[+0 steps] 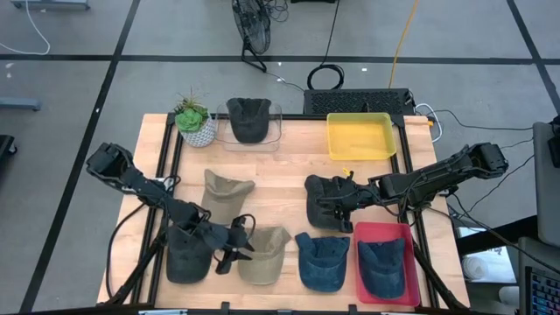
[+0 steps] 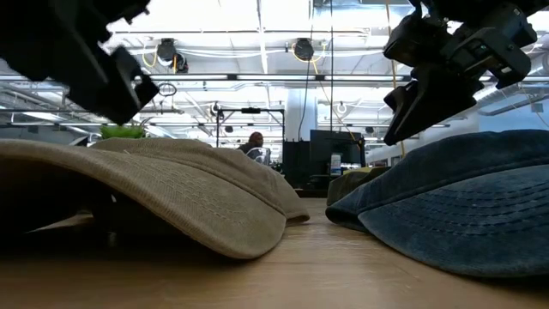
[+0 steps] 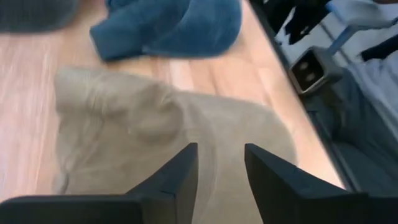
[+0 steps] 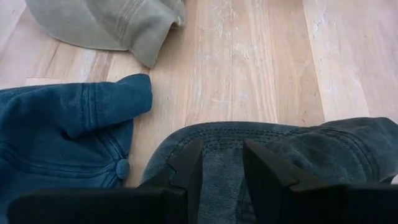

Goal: Pick & Place hat
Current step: Put the bottom brown cap into the yellow bin

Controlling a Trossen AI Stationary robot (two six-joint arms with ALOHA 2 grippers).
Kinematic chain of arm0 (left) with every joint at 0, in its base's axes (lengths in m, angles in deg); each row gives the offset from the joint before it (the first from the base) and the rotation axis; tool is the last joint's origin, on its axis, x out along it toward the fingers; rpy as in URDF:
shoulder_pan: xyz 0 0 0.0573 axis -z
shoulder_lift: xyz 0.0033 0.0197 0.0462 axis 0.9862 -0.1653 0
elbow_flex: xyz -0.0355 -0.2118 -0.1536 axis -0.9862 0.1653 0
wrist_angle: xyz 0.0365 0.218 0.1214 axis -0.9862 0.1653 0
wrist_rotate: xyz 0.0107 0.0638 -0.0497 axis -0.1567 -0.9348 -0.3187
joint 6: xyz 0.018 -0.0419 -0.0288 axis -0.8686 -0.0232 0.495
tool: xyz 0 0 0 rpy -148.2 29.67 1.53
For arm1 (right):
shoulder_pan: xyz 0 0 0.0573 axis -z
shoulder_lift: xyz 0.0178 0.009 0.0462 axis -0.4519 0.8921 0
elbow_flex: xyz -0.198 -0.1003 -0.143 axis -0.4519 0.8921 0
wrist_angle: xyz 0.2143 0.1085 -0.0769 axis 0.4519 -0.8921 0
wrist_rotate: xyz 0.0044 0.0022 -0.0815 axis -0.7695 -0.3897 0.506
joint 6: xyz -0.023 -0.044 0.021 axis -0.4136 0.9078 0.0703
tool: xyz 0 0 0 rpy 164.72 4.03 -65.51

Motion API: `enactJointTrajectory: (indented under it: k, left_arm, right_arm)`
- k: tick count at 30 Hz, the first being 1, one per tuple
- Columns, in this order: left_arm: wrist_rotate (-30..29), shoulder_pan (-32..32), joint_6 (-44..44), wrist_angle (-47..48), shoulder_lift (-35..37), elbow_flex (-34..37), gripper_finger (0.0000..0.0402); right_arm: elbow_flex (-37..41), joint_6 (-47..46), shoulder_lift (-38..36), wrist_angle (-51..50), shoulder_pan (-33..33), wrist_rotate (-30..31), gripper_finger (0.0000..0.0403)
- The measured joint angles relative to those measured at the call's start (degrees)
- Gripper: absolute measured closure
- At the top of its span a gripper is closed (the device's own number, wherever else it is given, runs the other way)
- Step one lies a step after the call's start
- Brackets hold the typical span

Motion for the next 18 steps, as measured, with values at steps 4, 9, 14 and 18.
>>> enactJointTrajectory:
  k: [4, 9, 14, 18]
  left_arm:
    - [-1.1, 0.0, 0.3, 0.0, -2.1, 0.0, 0.0240]
    - [-3.4, -0.4, 0.0, 4.0, -5.3, -0.8, 0.0241]
    - [-3.5, -0.7, -0.9, 4.8, -6.3, -0.9, 0.0276]
    - [-2.7, -0.6, -3.4, 3.5, -6.3, -0.9, 0.0326]
  right_arm:
    - [0.0, 0.2, 0.0, 0.0, 0.0, 0.1, 0.0309]
    - [0.0, 0.2, 0.0, 0.0, 0.0, 0.0, 0.0309]
    - [0.1, -0.6, 0.0, -0.1, 0.0, -0.1, 0.0309]
    - [0.1, -0.7, 0.0, 0.0, 0.0, -0.1, 0.0309]
